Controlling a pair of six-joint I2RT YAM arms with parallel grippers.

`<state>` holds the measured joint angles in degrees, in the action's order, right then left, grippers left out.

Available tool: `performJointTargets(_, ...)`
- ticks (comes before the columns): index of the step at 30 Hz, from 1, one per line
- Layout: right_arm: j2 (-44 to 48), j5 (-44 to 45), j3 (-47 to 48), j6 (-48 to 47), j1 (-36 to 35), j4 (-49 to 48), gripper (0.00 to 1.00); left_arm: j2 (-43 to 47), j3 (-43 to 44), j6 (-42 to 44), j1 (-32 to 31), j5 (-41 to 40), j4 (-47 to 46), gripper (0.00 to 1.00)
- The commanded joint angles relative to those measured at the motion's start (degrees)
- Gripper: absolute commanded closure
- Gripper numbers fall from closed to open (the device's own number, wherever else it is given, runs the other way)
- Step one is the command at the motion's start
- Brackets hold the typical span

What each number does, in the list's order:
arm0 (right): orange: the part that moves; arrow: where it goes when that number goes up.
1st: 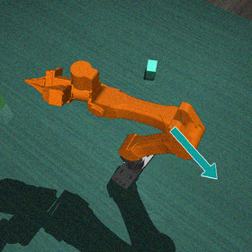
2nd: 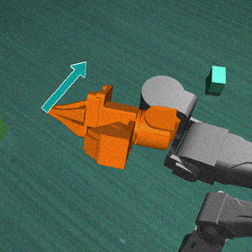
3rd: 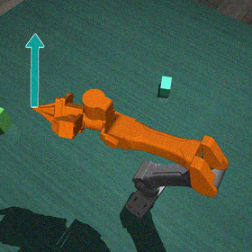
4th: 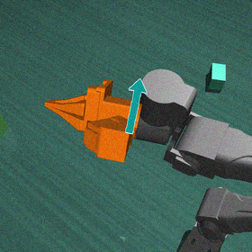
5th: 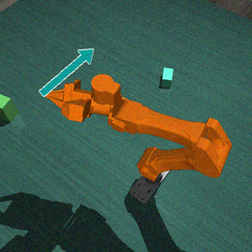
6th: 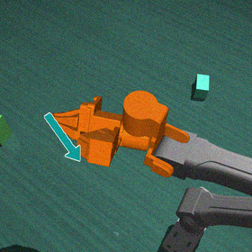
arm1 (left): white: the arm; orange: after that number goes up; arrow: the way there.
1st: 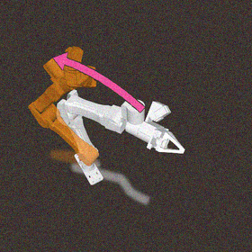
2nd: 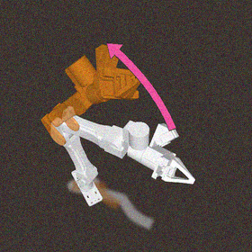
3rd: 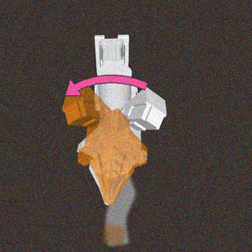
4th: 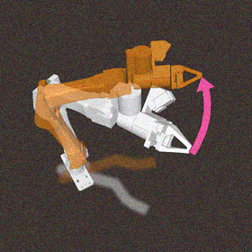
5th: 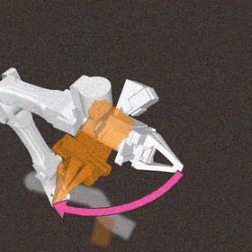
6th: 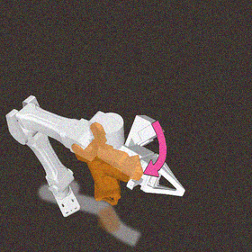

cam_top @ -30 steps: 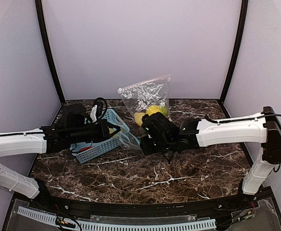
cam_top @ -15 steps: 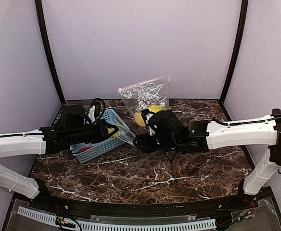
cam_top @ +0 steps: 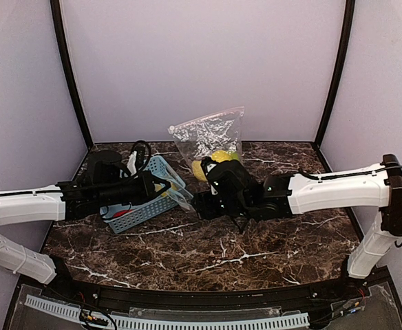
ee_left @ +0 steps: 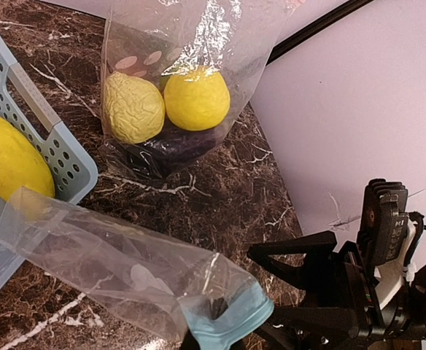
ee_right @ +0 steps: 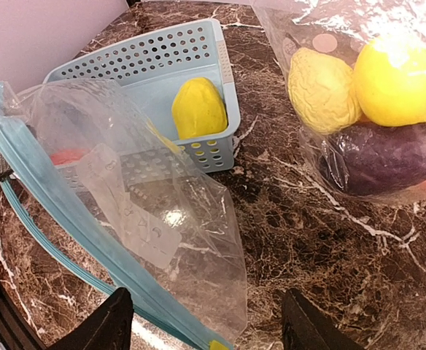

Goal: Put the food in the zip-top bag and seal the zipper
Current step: Open the zipper food storage bag, then pass from the left arm to the right

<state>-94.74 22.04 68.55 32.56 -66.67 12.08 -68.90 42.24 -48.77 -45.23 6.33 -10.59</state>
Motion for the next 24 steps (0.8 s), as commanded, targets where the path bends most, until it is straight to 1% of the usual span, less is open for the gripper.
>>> performJointTargets(1,-0.77,0.59,1.41,0.36,0.24,-0.87,0.32,1.11,-0.33,-0.82,-0.29,2.63,-0.21,0.99)
performJointTargets(7,0.45,-1.98,0.82,-4.74,0.29,-6.21,0.23,1.07,-0.39,-0.63,-0.29,3.78,1.03,0.99)
performJointTargets(11,-0.33,0.04,2.05,-8.02,0.24,-4.77,0.22,1.14,0.65,0.31,-0.29,4.28,2.77,0.99)
performJointTargets(13,-0.22,1.04,2.04,-8.52,0.23,-4.28,0.22,1.21,1.41,1.25,-0.29,4.11,5.08,0.99)
performJointTargets(17,1.10,1.72,1.26,-8.72,0.32,-4.26,0.25,1.55,1.62,2.10,-0.29,3.35,6.34,0.99)
performJointTargets(20,1.53,0.09,0.98,-10.64,0.36,-5.16,0.32,1.35,1.70,2.33,-0.29,3.18,6.69,0.99)
performJointTargets(24,-0.58,-1.57,2.11,-13.72,0.41,-4.23,0.36,1.15,1.88,2.17,-0.29,4.27,5.83,0.99)
